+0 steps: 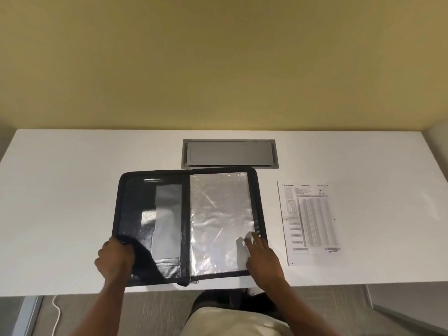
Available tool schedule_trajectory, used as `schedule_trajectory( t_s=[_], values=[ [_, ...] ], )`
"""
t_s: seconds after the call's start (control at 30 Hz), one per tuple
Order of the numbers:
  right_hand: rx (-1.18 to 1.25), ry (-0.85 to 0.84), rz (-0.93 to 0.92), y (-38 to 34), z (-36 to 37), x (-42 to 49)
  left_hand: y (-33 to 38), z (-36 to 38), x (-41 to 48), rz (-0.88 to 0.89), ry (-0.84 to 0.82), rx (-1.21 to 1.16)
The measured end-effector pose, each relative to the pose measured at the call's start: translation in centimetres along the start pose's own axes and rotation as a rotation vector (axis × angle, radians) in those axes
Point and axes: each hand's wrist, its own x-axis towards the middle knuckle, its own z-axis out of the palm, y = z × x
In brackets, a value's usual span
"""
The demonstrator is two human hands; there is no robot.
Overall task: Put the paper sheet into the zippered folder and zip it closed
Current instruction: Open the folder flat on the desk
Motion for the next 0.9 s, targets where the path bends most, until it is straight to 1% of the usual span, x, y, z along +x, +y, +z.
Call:
schedule_trajectory(
  t_s=[0.07,0.2,0.3,0.4,0.5,0.6,0.7,0.8,0.9],
  values=[
    [0.0,0.055,0.007,0.0,-0.2,0.0,1.3,0.0,-0.5,0.012,0.053,-0.009],
    [-0.018,0.16,-0.08,-0.2,-1.7,1.1,4.8,0.3,-1.7,0.156,0.142,-0.112],
    [-0.01,0.195,-0.119,0.3,-3.5,2.5,8.7,1.1,-3.5,0.246,0.161,-0.16],
    [0.01,0.24,-0.112,2.2,-5.7,3.4,12.8,2.4,-6.5,0.374,0.179,-0.209],
    [0.041,0.28,-0.067,5.4,-7.8,4.0,17.1,4.5,-9.8,0.481,0.131,-0.195],
    [0.072,0.287,0.011,9.3,-9.3,4.4,21.9,7.0,-13.9,0.504,0.061,-0.219],
    [0.094,0.281,0.09,13.6,-10.5,4.2,26.2,9.6,-18.2,0.57,-0.032,-0.242],
    [0.106,0.266,0.156,17.7,-11.1,3.8,29.3,12.0,-22.2,0.611,-0.126,-0.286],
    [0.125,0.257,0.214,21.3,-11.2,3.3,31.5,14.0,-25.6,0.638,-0.165,-0.327]
  ],
)
